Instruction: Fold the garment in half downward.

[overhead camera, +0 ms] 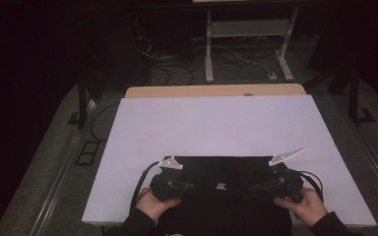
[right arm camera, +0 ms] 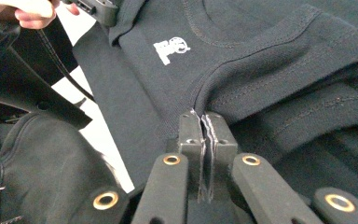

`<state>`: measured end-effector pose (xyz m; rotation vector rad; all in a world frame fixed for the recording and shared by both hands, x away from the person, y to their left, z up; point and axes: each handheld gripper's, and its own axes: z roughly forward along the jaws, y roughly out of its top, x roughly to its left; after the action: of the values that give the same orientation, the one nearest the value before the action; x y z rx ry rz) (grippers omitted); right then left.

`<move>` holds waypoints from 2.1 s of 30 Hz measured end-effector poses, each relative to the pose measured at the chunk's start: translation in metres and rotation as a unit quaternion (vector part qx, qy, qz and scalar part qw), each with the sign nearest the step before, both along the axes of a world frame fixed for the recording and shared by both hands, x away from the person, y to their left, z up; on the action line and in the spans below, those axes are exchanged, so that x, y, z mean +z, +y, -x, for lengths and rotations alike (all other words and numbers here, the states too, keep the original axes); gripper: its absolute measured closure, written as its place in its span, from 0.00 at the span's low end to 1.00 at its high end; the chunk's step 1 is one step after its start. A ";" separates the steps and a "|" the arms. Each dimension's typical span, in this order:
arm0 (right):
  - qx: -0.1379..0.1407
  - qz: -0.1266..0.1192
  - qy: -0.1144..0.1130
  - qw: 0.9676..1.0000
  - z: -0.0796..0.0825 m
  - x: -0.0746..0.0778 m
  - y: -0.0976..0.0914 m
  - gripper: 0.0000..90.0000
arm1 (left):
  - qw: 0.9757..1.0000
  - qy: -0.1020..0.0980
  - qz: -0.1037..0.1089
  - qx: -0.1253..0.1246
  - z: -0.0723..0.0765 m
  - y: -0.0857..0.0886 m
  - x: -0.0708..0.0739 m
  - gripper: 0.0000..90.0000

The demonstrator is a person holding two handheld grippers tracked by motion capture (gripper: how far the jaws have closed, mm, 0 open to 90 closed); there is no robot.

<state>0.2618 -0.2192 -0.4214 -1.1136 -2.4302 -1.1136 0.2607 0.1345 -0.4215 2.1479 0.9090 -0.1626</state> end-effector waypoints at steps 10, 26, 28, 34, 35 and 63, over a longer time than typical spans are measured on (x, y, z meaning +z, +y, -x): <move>0.009 0.005 0.003 1.000 0.009 -0.001 0.001 0.95 | 1.000 0.009 -0.005 -0.014 0.007 -0.001 -0.002 0.93; 0.010 0.016 -0.034 0.999 0.024 0.009 0.000 0.73 | 0.999 -0.014 -0.034 -0.008 0.012 0.004 0.006 0.57; 0.011 0.020 -0.040 0.999 0.026 0.011 -0.001 0.67 | 0.999 -0.029 -0.044 -0.005 0.014 0.004 0.008 0.49; 0.000 0.028 -0.059 0.998 0.028 0.018 -0.003 0.48 | 0.999 -0.041 -0.029 -0.007 0.014 0.007 0.017 0.37; -0.002 0.030 -0.061 0.998 0.027 0.020 -0.003 0.43 | 0.999 -0.039 -0.029 -0.014 0.013 0.008 0.018 0.34; -0.051 0.033 -0.089 0.994 -0.005 0.050 -0.034 0.00 | 0.998 -0.048 -0.032 -0.037 -0.031 0.028 0.038 0.00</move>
<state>0.2664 -0.2531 -0.3713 -1.2204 -2.5886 -1.2188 0.2919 0.1621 -0.3835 2.2300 0.7889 -0.0671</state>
